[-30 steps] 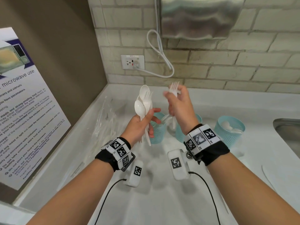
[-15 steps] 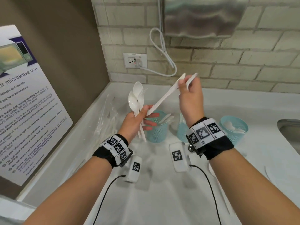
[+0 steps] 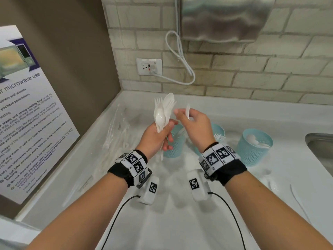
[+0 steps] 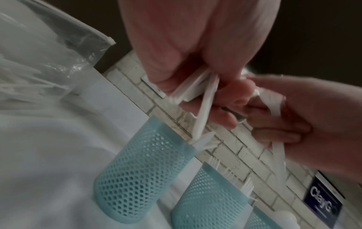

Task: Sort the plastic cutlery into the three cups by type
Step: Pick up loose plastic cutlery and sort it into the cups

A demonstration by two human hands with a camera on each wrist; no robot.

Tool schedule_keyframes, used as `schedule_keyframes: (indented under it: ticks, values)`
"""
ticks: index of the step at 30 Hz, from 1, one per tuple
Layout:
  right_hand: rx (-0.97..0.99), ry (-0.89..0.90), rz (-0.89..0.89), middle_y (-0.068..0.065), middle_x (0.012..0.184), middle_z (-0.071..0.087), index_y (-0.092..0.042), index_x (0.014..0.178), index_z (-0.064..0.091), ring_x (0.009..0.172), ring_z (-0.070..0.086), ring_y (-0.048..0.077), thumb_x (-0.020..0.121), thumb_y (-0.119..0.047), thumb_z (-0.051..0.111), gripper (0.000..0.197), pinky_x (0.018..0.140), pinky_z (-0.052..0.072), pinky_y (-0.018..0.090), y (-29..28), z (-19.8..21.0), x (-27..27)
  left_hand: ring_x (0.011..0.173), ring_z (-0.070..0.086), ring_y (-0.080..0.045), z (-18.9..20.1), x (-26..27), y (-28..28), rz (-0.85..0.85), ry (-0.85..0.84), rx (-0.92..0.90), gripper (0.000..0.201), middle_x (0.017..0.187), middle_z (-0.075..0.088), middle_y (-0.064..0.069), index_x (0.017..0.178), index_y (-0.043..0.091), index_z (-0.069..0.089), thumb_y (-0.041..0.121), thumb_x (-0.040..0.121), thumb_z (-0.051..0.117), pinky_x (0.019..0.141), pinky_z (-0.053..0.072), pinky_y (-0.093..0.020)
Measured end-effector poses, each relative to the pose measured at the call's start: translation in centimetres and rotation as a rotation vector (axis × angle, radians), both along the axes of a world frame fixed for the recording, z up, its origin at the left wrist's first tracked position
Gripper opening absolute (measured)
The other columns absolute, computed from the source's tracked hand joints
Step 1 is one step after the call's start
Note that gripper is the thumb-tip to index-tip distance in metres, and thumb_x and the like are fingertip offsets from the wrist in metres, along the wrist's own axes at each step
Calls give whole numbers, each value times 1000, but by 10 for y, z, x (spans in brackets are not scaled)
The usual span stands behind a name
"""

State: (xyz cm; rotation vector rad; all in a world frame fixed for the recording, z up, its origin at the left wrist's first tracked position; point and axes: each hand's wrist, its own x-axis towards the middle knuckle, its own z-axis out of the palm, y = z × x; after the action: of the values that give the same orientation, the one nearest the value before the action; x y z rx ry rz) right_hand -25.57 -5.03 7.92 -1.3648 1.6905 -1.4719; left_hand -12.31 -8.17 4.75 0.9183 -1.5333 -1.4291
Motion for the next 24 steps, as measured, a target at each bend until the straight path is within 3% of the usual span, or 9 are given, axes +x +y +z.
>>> schedule_keyframes:
  ticks: [5, 7, 10, 13, 15, 17, 19, 21, 24]
  values:
    - [18, -133, 24, 1, 78, 66, -4, 90, 67, 76, 61, 15, 80, -34, 71, 32, 78, 47, 30, 0, -1, -6, 33, 42, -13, 4, -20, 9, -42, -8, 3, 30, 53, 50, -3, 118, 10, 56, 30, 96, 51, 47, 54, -30]
    - [24, -203, 15, 2, 74, 63, 2, 93, 60, 65, 57, 12, 86, -30, 65, 33, 66, 45, 28, 2, -1, -15, 34, 41, -14, 4, -25, 13, -77, 1, -11, 27, 57, 50, -6, 114, 13, 58, 32, 98, 47, 48, 55, -31]
    - [11, -277, -20, -1, 81, 58, -14, 93, 50, 55, 45, 4, 96, -29, 49, 16, 54, 33, 21, 6, 3, -26, 33, 40, -15, 4, -31, 14, -68, 32, 1, 25, 58, 52, -9, 107, 13, 56, 33, 99, 44, 47, 55, -32]
    - [-76, -324, -94, -3, 83, 63, -21, 99, 42, 60, 45, 8, 100, -25, 39, 5, 55, 38, 22, 14, 17, -36, 33, 41, -16, 2, -34, 11, -47, 10, -23, 20, 56, 55, -5, 99, 21, 60, 33, 100, 44, 48, 55, -32]
    - [-163, -258, -89, -3, 77, 65, -18, 107, 37, 67, 53, 10, 102, -24, 33, 9, 61, 44, 20, 20, 29, -41, 34, 40, -14, 1, -35, 11, -43, -27, -55, 20, 57, 54, -5, 99, 22, 62, 30, 100, 44, 51, 54, -32]
    - [-262, -175, -75, -2, 69, 59, -20, 100, 36, 67, 55, 8, 103, -25, 31, 7, 67, 44, 16, 23, 39, -43, 37, 41, -8, 0, -37, 11, -34, -54, -90, 19, 59, 50, -4, 102, 22, 63, 26, 100, 44, 52, 51, -30]
    - [-315, -155, -15, -1, 63, 46, -24, 90, 33, 60, 51, 12, 103, -25, 32, 13, 64, 44, 16, 23, 47, -42, 43, 41, -3, -2, -39, 10, -21, -79, -130, 19, 59, 45, 0, 101, 26, 64, 24, 100, 46, 49, 48, -24]
    - [-271, -115, 59, -4, 65, 42, -23, 92, 35, 54, 46, 9, 101, -29, 38, 12, 56, 41, 20, 24, 50, -39, 46, 39, -2, -2, -41, 9, -10, -117, -185, 19, 58, 42, 5, 101, 28, 65, 26, 100, 46, 47, 41, -18]
    - [-90, 23, 72, -12, 76, 57, -14, 107, 52, 62, 53, -3, 92, -34, 57, 25, 59, 41, 15, 24, 47, -38, 48, 36, -2, -1, -44, 11, -3, -149, -240, 19, 54, 45, 13, 105, 22, 65, 24, 99, 47, 47, 33, -10]
